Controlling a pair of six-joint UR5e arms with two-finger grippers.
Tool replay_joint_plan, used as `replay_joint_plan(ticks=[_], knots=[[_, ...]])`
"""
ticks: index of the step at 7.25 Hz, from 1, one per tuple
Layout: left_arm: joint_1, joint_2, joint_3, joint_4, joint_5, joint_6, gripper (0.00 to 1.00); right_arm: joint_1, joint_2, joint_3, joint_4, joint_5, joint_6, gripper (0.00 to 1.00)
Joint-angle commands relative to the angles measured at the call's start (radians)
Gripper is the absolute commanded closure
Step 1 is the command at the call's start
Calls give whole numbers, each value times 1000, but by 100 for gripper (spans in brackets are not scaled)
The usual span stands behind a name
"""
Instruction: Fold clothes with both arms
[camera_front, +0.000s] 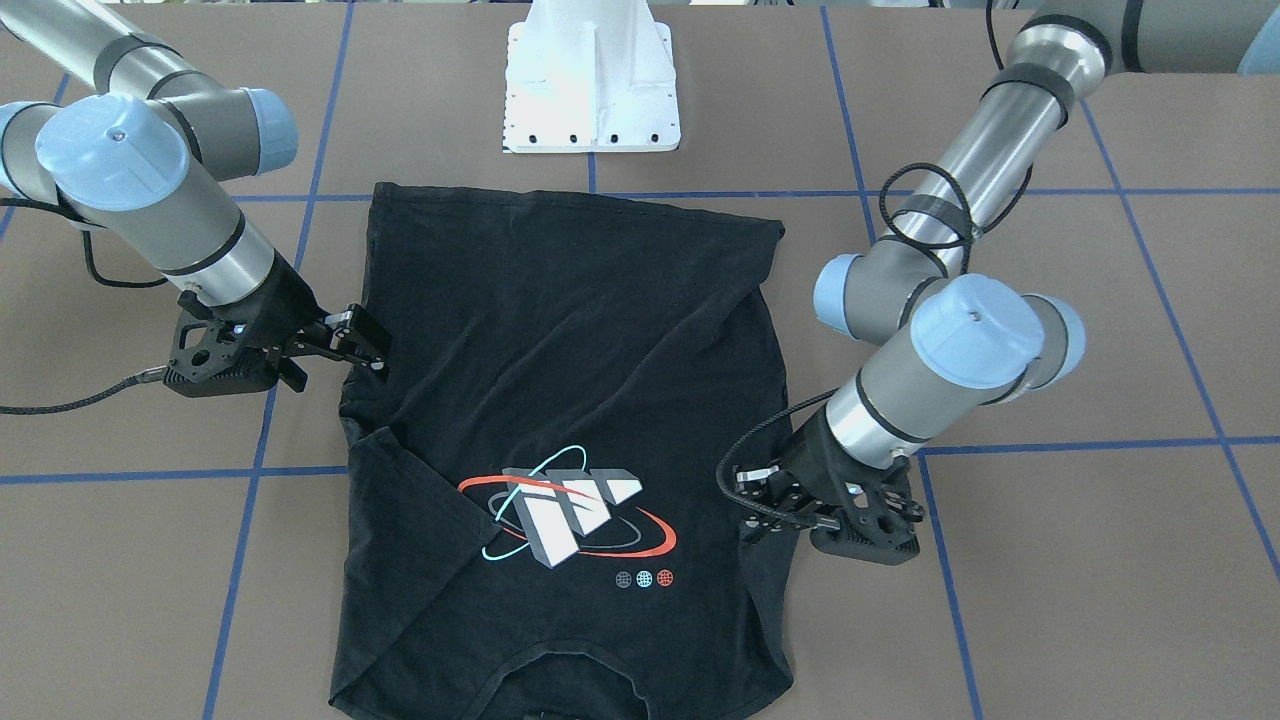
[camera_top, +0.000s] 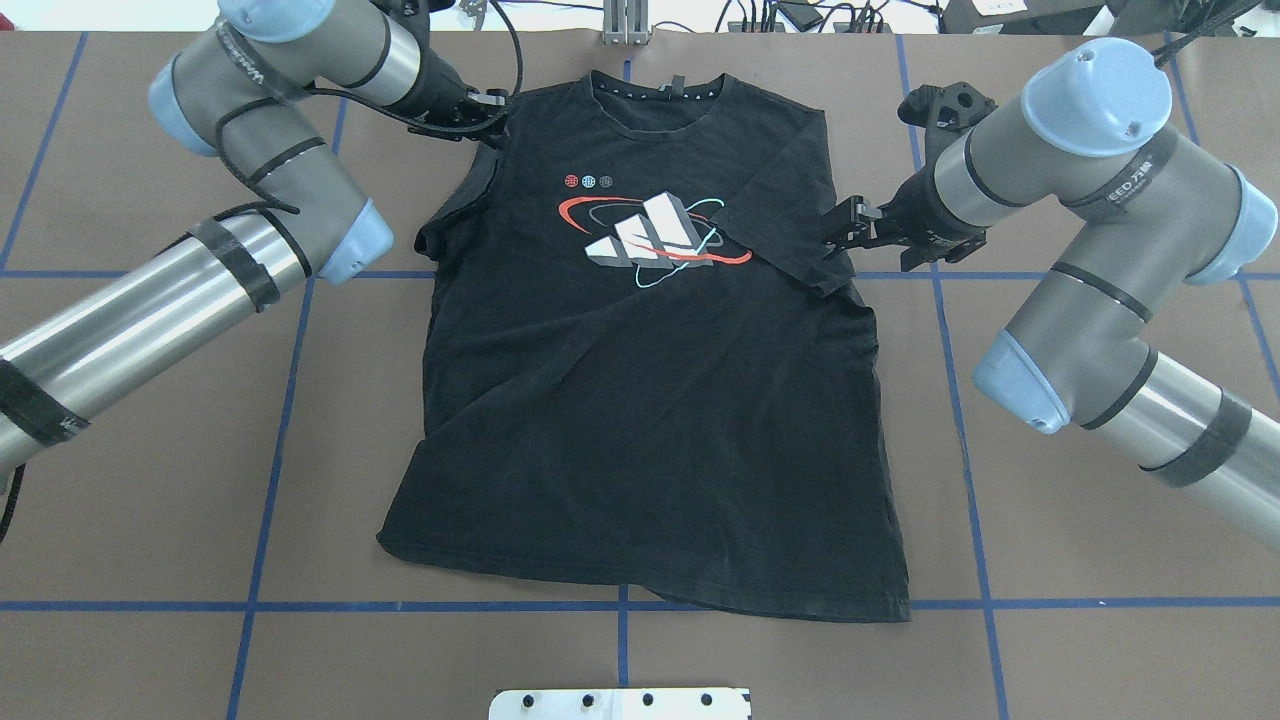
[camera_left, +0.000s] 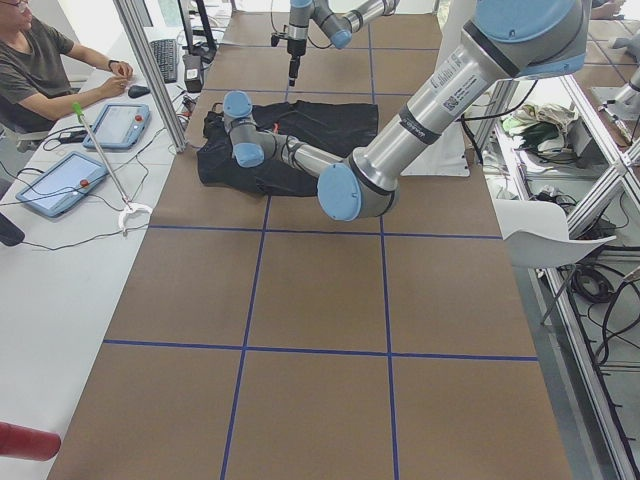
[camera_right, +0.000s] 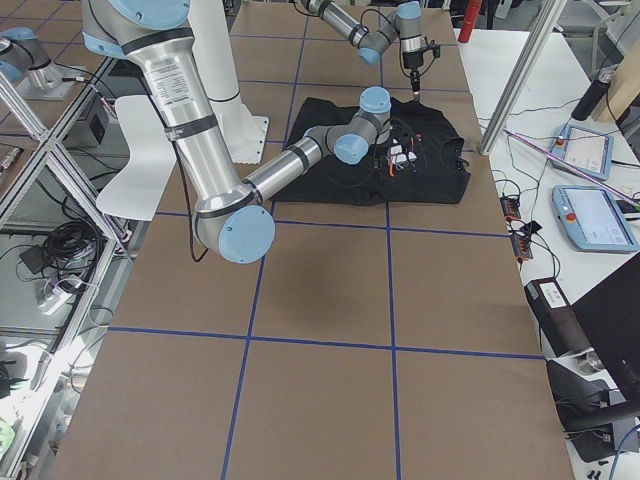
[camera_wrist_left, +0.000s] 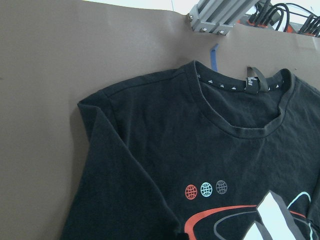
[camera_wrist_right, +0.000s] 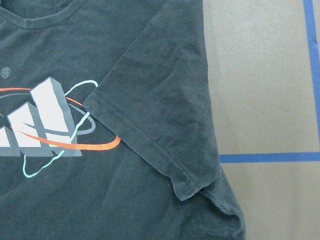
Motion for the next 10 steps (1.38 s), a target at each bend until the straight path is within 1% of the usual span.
replay_joint_plan(ticks=[1, 2, 3, 4, 5, 6, 7, 8, 9, 10], knots=[[29, -78, 104, 12, 90, -21, 100, -2, 0, -3, -1, -4, 1, 0], [34, -121, 159, 9, 157, -23, 100, -2, 0, -4, -1, -4, 1, 0], [39, -135, 190, 3, 171, -24, 100, -2, 2, -10, -1, -5, 1, 0], [39, -138, 195, 3, 201, -29, 100, -2, 2, -10, -1, -4, 1, 0], [45, -152, 220, -8, 225, -63, 100, -2, 2, -10, 0, -4, 1, 0], [55, -152, 222, -13, 228, -86, 99, -2, 2, -10, 0, -4, 1, 0], [57, -152, 216, -14, 226, -86, 29, -2, 0, -10, 0, -4, 4, 0], [57, -154, 199, -13, 225, -87, 15, -2, -1, -7, 0, -5, 7, 0], [56, -143, 128, -1, 217, -86, 14, -1, -11, 0, 0, -8, 50, 0], [56, -119, 57, 4, 205, -89, 13, -13, -14, 19, 0, -31, 221, 0]])
